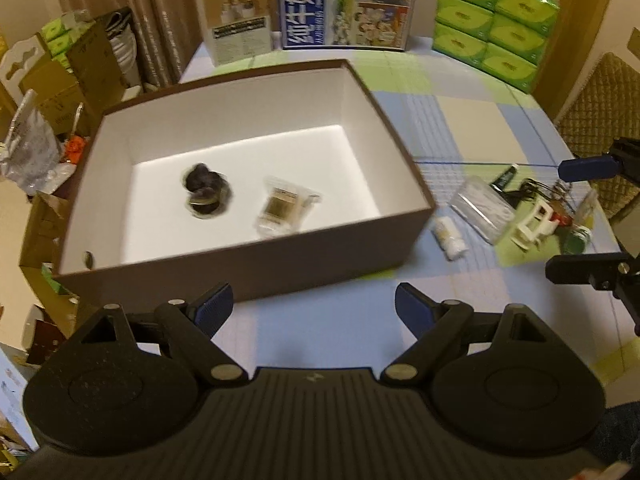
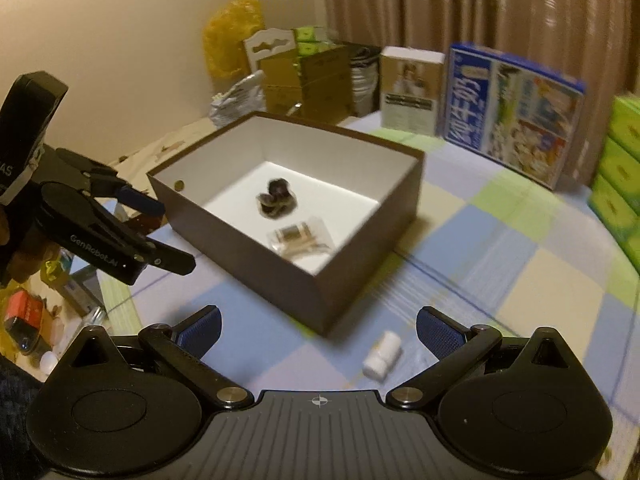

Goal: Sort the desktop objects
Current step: 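Withdraw both tools from the box back toward the remaining table items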

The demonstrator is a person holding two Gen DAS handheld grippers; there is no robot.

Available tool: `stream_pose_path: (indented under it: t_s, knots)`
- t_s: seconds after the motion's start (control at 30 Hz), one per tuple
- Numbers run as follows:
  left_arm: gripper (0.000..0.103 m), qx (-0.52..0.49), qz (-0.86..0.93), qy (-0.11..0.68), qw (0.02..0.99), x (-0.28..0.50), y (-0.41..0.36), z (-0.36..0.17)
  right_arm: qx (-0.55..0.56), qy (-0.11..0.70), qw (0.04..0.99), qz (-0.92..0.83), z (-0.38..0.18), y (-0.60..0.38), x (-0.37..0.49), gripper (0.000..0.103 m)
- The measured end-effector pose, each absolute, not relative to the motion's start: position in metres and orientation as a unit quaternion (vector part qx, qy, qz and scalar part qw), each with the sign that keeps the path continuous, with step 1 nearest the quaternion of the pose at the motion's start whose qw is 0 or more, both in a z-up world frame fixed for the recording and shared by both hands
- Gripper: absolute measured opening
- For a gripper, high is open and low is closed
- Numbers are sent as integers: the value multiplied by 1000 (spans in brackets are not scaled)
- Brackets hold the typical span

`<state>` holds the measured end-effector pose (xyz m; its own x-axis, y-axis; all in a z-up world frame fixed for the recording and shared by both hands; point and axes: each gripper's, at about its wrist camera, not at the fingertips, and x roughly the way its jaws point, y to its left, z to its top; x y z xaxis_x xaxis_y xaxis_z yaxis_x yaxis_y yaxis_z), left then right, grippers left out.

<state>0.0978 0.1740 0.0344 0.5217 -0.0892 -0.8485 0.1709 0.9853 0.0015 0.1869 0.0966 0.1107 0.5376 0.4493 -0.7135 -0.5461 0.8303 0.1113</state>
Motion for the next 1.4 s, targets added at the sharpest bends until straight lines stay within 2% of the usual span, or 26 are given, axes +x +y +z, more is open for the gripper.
stream_pose_path:
  t_s: [0.83,1.4]
  knots:
    - [86,82,-121,485,862,82,68,6,-27,433,884,177,83,-10,126,101]
    - [85,109,-159,471,861,93,14,-14,-5,446,890,91,59,-68,116,101]
